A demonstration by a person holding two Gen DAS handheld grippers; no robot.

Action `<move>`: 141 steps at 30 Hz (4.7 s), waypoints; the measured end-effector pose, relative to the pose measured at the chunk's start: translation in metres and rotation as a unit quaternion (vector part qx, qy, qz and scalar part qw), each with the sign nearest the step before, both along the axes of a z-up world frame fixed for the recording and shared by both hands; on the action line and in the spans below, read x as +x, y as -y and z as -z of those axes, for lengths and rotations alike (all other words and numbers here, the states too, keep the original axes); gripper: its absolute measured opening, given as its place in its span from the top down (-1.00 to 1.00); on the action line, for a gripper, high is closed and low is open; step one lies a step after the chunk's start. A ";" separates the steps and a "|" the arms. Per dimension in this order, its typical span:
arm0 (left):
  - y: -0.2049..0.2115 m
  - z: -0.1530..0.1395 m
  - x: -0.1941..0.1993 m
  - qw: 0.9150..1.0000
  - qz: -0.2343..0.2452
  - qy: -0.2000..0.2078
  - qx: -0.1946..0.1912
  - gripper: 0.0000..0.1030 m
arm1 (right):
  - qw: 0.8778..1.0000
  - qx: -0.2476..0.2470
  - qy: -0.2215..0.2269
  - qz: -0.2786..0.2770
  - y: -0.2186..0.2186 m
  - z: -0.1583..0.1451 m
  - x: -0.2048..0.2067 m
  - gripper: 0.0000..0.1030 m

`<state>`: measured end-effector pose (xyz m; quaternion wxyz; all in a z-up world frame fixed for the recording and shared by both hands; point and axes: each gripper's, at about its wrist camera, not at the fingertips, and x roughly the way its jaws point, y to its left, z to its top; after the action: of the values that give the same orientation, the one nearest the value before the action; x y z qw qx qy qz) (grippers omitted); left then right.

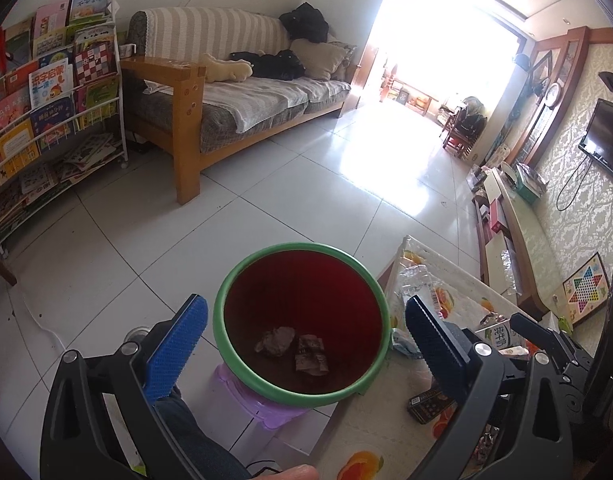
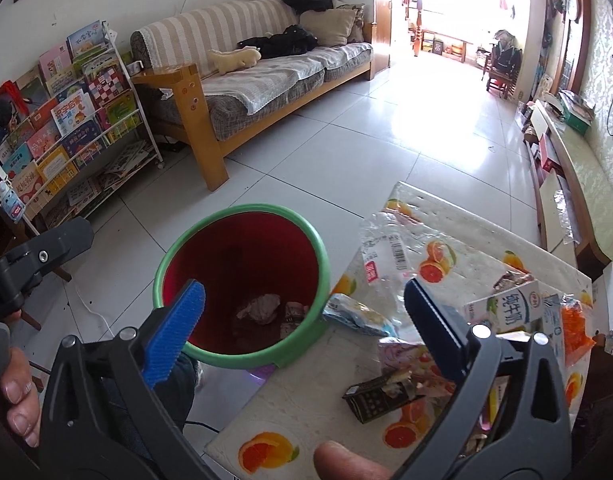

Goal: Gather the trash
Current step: 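Grasp the black cigarette box with the left gripper while the right grasps a yellow carton, then carry box and yellow carton over the red bin and release both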

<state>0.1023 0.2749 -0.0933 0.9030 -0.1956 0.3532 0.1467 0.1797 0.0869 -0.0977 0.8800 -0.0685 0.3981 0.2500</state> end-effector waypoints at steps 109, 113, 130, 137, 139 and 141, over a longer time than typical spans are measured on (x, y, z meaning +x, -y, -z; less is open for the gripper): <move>0.206 0.057 0.032 0.963 0.250 -0.091 0.049 0.08 | 0.982 -0.042 -0.008 0.182 0.261 0.022 -0.032 0.31; 0.199 0.044 0.035 0.966 0.241 -0.082 0.051 0.08 | 0.983 -0.040 0.003 0.182 0.255 0.011 -0.029 0.31; 0.125 0.030 0.048 0.980 0.172 -0.070 0.065 0.08 | 0.994 -0.022 0.009 0.110 0.158 0.001 -0.011 0.30; 0.067 0.034 0.052 0.988 0.124 -0.073 0.059 0.08 | 0.998 -0.017 0.008 0.058 0.093 -0.001 0.003 0.30; 0.051 0.037 0.054 0.989 0.114 -0.076 0.059 0.08 | 0.999 -0.015 0.007 0.045 0.073 -0.001 0.006 0.31; 0.037 0.041 0.056 0.990 0.105 -0.079 0.057 0.08 | 0.999 -0.012 0.006 0.034 0.057 0.001 0.011 0.30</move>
<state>0.1583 0.2375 -0.1348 0.8923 -0.0934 0.4331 0.0863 0.1904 0.0303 -0.0984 0.8892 -0.0665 0.3982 0.2151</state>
